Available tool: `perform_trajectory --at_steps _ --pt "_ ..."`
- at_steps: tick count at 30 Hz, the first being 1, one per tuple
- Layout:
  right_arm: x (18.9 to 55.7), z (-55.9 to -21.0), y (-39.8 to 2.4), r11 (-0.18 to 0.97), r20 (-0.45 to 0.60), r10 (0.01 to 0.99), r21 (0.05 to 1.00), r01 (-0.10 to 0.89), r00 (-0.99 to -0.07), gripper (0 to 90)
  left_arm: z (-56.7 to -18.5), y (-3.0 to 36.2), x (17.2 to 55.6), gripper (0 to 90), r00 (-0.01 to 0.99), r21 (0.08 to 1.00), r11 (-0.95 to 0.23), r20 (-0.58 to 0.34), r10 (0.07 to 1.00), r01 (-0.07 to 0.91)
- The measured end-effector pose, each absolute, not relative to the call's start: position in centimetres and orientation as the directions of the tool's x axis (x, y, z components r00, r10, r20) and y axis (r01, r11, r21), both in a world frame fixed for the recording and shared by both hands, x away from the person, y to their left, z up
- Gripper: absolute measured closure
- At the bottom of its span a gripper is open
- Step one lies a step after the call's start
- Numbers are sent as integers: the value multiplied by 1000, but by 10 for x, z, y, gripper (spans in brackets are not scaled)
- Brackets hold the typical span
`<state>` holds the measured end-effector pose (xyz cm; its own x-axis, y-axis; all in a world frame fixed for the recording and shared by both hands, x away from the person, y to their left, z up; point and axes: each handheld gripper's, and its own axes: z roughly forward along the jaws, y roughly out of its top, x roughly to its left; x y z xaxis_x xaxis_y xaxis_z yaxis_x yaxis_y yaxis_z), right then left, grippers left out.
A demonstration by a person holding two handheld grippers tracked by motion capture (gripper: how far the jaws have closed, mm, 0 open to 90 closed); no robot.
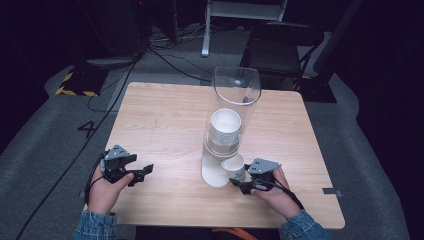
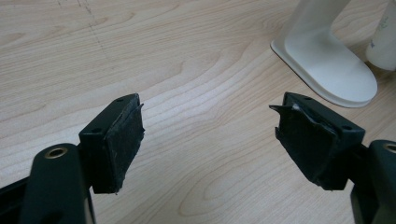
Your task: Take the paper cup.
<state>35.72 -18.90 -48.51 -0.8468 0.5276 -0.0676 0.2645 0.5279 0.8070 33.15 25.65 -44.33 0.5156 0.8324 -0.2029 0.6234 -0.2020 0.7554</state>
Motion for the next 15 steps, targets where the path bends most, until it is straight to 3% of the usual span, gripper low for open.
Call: perform_trajectory --at_steps 15 --pt "364 -466 -232 405 -33 626 867 289 -779 363 -446 255 332 226 516 751 -207 -201 833 626"
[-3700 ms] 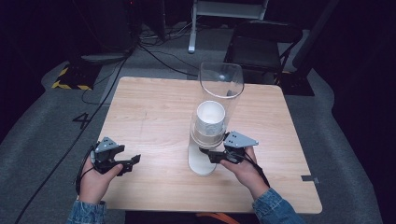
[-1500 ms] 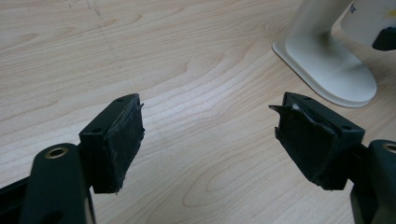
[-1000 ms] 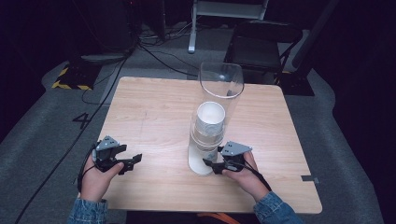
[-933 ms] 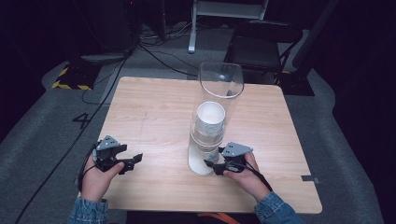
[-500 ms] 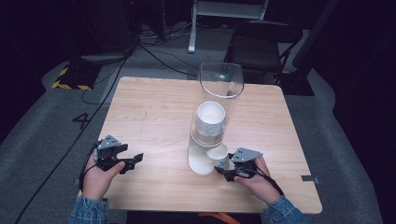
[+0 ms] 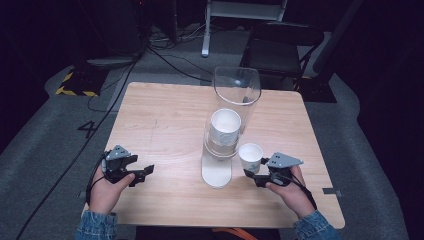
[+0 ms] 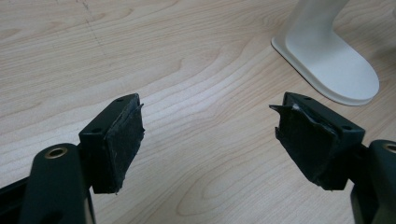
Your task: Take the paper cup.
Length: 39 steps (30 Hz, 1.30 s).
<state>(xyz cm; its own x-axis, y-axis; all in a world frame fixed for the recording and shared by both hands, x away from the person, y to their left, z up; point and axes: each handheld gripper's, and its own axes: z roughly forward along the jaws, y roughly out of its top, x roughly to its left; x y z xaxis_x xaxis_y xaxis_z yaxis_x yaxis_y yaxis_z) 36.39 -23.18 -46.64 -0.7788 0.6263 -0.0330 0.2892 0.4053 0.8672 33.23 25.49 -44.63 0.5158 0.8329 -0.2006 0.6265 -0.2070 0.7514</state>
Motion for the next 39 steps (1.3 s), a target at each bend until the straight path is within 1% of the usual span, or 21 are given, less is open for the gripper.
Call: perform_trajectory --at_steps 1,2,6,8,11,14,16,18,19,23,27,30,39 --pt "369 -464 -237 379 -29 656 877 296 -754 362 -447 255 332 226 515 749 -208 -201 834 629" --pt "369 -464 -237 379 -29 656 877 296 -754 362 -447 255 332 226 515 749 -208 -201 834 629" --pt "381 -461 -248 316 -21 733 896 313 -679 359 -447 256 332 226 510 748 -205 -201 837 631" --pt "392 -463 -257 283 -22 787 901 329 -616 357 -448 256 331 226 507 748 -203 -201 838 632" --pt "400 -466 -265 261 -17 819 901 346 -573 356 -448 256 331 226 507 746 -203 -203 838 634" --pt "407 -472 -272 242 -5 853 890 386 -523 354 -449 256 331 226 505 745 -205 -199 840 635" --pt "409 -473 -274 235 2 859 887 397 -512 353 -449 256 331 226 505 742 -208 -199 840 638" --pt "415 -480 -280 196 24 894 877 438 -447 350 -450 256 331 226 504 743 -207 -199 840 637" --pt "416 -482 -280 192 25 900 873 448 -435 349 -450 256 331 226 504 742 -206 -199 841 637" --pt "420 -487 -283 188 18 915 864 467 -403 348 -450 256 331 226 505 742 -207 -200 840 638" --pt "423 -492 -284 193 16 921 849 492 -389 348 -449 256 331 226 506 743 -207 -200 839 637" --pt "424 -495 -283 201 19 921 833 516 -389 347 -449 256 331 226 506 741 -206 -203 838 639" --pt "424 -498 -281 214 23 917 813 541 -398 343 -449 256 331 226 506 742 -205 -202 839 638"
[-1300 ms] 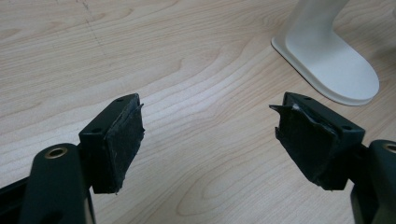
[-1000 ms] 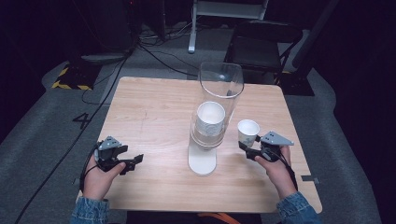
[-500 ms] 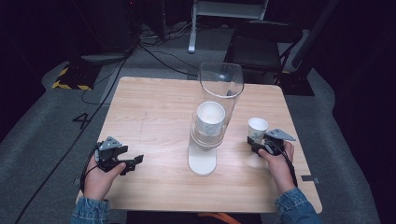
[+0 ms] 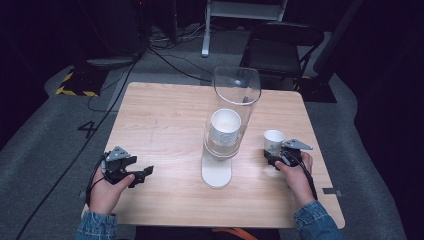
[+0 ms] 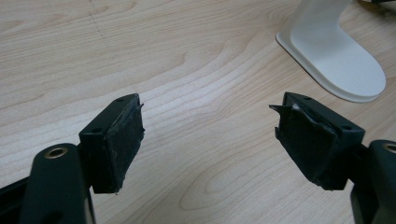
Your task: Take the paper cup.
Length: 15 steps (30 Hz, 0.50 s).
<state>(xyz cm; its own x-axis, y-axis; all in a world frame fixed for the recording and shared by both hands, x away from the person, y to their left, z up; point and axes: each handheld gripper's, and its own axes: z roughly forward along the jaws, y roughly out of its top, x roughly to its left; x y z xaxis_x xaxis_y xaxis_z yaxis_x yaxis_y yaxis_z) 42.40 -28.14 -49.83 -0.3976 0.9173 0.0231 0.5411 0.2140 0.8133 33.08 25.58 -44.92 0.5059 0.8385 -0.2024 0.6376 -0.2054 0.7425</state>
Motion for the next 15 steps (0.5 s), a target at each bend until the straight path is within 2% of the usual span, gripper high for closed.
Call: perform_trajectory --at_steps 11,15 --pt "424 -502 -279 243 11 911 793 558 -412 339 -449 256 331 226 505 745 -203 -202 839 636" --pt "423 -502 -278 249 16 907 786 565 -421 313 -449 256 331 226 505 746 -205 -199 840 634"
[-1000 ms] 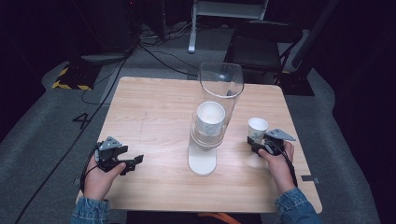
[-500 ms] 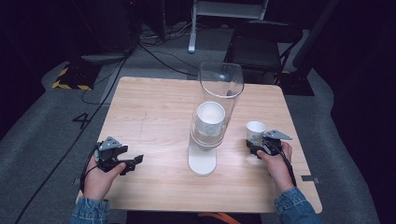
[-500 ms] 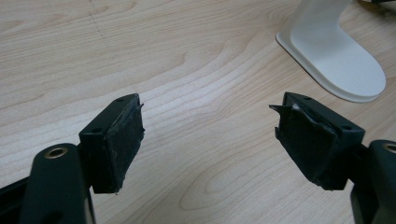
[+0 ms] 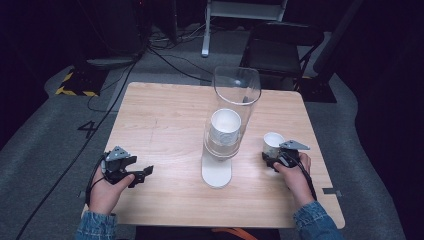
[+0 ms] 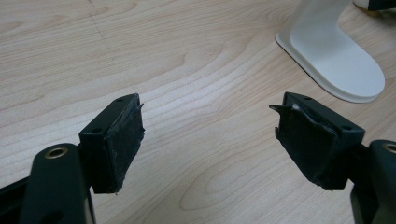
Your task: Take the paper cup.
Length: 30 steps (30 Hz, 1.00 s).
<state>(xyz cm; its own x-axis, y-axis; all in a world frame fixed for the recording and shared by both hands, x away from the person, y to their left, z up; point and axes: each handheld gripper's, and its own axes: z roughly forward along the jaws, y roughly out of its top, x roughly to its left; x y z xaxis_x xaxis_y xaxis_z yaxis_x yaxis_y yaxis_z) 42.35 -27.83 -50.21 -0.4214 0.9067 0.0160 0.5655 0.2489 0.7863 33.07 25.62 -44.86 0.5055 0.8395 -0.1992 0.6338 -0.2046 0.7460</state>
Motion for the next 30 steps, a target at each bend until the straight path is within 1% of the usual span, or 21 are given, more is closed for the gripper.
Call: perform_trajectory --at_steps 1,2,6,12,21,30 --pt "424 -502 -278 246 27 905 781 574 -424 236 -448 256 331 226 506 746 -205 -199 839 634" --pt "424 -502 -279 246 27 905 781 574 -424 211 -448 256 331 226 506 746 -206 -198 839 634" --pt "423 -502 -280 234 41 905 783 577 -423 160 -449 256 331 226 506 745 -206 -199 839 634" --pt "419 -495 -282 234 33 900 805 546 -434 161 -449 256 332 226 507 745 -205 -201 838 635" --pt "407 -469 -286 238 7 889 848 474 -458 161 -448 255 333 226 510 745 -208 -202 836 634" --pt "393 -442 -291 193 21 890 888 418 -456 160 -447 253 335 225 514 747 -210 -199 835 631"
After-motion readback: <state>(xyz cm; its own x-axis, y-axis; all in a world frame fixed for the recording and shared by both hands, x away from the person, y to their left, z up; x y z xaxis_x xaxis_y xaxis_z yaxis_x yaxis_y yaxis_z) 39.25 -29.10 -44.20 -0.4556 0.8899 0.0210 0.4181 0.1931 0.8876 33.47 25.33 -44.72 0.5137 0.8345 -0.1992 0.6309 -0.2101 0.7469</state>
